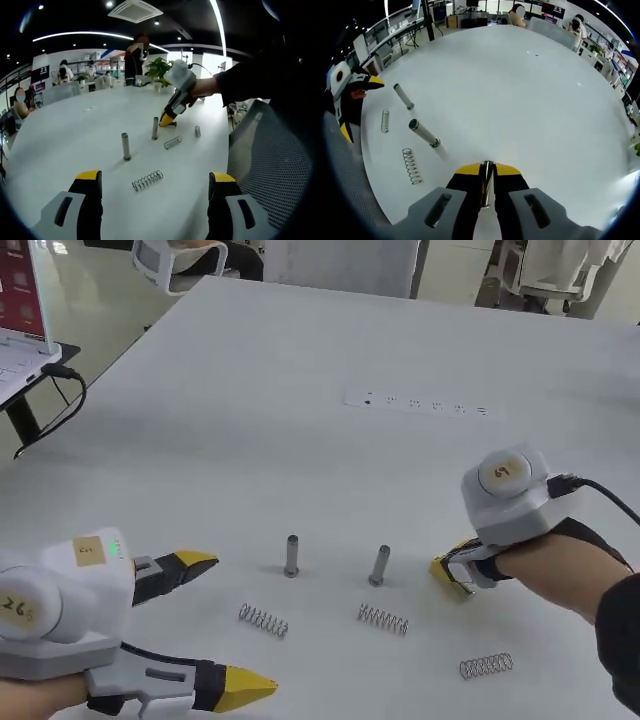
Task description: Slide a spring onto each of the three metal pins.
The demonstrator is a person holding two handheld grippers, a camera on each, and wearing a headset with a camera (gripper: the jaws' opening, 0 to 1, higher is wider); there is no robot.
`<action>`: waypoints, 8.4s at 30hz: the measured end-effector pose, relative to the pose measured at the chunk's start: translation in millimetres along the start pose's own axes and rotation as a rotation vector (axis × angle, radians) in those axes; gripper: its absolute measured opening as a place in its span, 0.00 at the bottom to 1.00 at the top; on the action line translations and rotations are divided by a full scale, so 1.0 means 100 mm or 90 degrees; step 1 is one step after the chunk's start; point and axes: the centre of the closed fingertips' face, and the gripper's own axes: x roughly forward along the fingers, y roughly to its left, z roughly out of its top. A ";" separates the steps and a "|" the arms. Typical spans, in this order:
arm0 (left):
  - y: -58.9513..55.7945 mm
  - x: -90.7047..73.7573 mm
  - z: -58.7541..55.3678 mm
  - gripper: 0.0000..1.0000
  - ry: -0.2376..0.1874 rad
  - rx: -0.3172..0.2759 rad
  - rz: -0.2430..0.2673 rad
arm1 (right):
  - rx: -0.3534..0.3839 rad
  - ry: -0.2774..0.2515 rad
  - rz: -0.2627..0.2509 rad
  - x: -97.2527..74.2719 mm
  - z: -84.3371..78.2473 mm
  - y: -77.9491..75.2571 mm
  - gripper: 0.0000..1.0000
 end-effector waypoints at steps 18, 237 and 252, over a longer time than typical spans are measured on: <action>-0.01 0.00 0.05 0.85 -0.008 0.004 0.000 | 0.017 -0.038 -0.011 -0.20 0.09 -0.02 0.06; -0.81 -0.04 1.61 0.37 -0.235 -0.004 -0.166 | 0.005 -0.442 0.448 -2.11 1.18 1.83 0.10; -0.89 -0.05 1.69 0.06 -0.251 0.009 -0.175 | 0.012 -0.456 0.474 -2.16 1.20 1.92 0.10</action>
